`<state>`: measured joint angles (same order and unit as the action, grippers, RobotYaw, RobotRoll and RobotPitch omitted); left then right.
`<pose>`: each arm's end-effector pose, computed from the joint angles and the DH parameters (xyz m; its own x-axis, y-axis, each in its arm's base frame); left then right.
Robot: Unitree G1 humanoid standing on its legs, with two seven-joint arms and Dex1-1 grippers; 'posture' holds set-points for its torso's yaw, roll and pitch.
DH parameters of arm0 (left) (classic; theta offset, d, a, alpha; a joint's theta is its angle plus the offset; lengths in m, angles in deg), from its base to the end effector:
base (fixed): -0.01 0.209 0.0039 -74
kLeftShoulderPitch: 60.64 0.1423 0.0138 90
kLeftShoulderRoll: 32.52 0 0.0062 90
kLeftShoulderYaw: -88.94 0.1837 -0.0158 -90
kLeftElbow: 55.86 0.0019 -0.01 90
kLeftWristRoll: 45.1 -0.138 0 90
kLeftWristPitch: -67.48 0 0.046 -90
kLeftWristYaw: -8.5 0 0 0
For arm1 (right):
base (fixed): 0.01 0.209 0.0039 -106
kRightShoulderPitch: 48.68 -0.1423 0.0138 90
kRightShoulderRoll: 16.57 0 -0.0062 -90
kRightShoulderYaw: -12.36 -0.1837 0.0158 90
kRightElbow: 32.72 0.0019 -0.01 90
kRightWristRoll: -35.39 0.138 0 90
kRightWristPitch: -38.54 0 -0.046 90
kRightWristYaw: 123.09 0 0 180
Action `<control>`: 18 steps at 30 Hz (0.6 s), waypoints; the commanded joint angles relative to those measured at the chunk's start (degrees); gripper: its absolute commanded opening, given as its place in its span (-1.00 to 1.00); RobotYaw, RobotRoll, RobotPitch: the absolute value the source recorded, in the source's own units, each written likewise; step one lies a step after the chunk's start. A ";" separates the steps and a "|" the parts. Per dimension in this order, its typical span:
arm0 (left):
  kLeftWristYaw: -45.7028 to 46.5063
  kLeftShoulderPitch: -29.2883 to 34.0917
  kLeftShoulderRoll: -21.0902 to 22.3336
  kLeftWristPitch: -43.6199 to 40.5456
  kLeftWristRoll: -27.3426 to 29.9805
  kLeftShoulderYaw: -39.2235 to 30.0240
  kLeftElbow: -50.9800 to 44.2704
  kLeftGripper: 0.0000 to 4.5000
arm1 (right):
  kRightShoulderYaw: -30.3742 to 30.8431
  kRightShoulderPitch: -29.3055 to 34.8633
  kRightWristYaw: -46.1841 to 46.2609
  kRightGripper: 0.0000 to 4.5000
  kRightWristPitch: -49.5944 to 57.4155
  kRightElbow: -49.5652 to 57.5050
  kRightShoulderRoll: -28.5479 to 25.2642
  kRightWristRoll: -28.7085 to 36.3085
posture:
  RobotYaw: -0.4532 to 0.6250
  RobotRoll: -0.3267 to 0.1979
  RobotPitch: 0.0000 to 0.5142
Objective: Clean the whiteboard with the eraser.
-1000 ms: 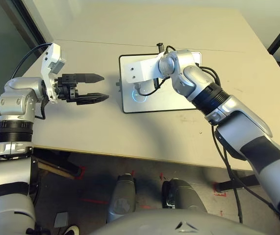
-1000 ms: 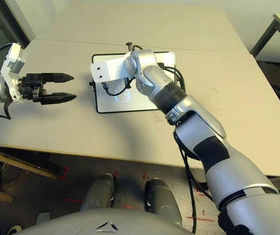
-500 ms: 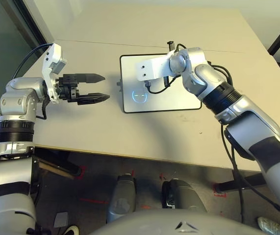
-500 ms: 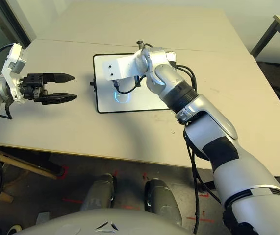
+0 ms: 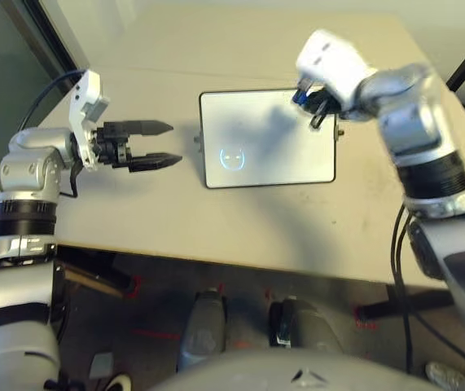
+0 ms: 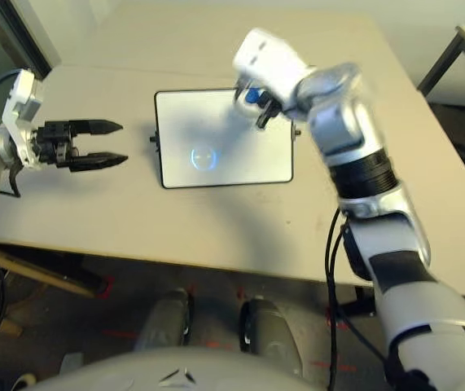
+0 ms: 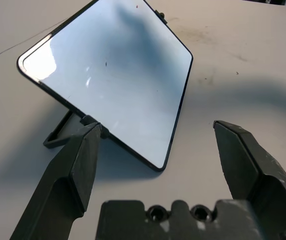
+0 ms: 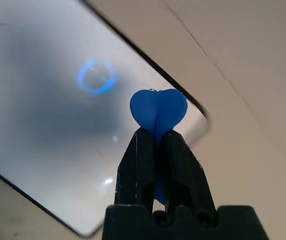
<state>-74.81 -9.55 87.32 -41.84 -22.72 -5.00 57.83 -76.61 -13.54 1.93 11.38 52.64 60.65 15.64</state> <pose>0.2939 0.3053 0.2079 0.3737 -0.8963 -0.2389 0.9276 0.3608 0.0972 0.3053 -0.2075 0.2649 0.8365 0.3007 -0.4582 -0.4738 0.8170 -0.3288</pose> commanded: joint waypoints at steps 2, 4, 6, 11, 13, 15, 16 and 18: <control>-0.07 0.28 0.00 0.68 0.08 -0.19 0.62 1.00 | -8.46 3.67 10.10 -1.00 7.69 -3.00 -0.43 2.58 | 0.38 0.25 -0.74; -0.18 0.08 -0.23 0.94 -0.08 0.10 0.92 1.00 | -13.06 5.33 14.69 -1.00 10.07 -5.39 0.90 4.21 | 0.37 0.25 -0.74; -0.41 -0.07 -0.44 1.08 -0.17 0.43 1.03 1.00 | -14.67 7.40 17.48 -1.00 11.39 -6.04 1.94 5.67 | 0.37 0.25 -0.75; -0.46 -0.34 -0.46 1.10 -0.16 0.52 1.17 1.00 | -15.89 12.38 23.84 -1.00 10.89 -7.77 3.65 8.76 | 0.38 0.25 -0.76; -0.49 -0.23 -0.31 1.02 -0.13 0.47 1.06 1.00 | -15.01 13.81 25.34 -1.00 9.98 -8.62 3.74 9.94 | 0.38 0.25 -0.76; -0.49 -0.21 -0.18 0.96 -0.12 0.42 1.04 1.00 | -14.33 14.41 26.53 -1.00 9.53 -9.72 3.74 11.08 | 0.39 0.25 -0.76; -0.45 -0.14 -0.14 0.89 -0.09 0.38 0.93 1.00 | -14.32 14.37 26.95 -1.00 9.67 -10.15 3.76 11.79 | 0.39 0.25 -0.76; -0.34 -0.01 -0.11 0.86 -0.05 0.30 0.77 1.00 | -13.41 13.83 27.71 -0.84 10.78 -10.89 3.48 12.75 | 0.39 0.25 -0.76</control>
<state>-74.84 -9.67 86.90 -41.12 -22.73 -4.80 58.85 -91.01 0.41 28.82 21.42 42.77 64.32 27.11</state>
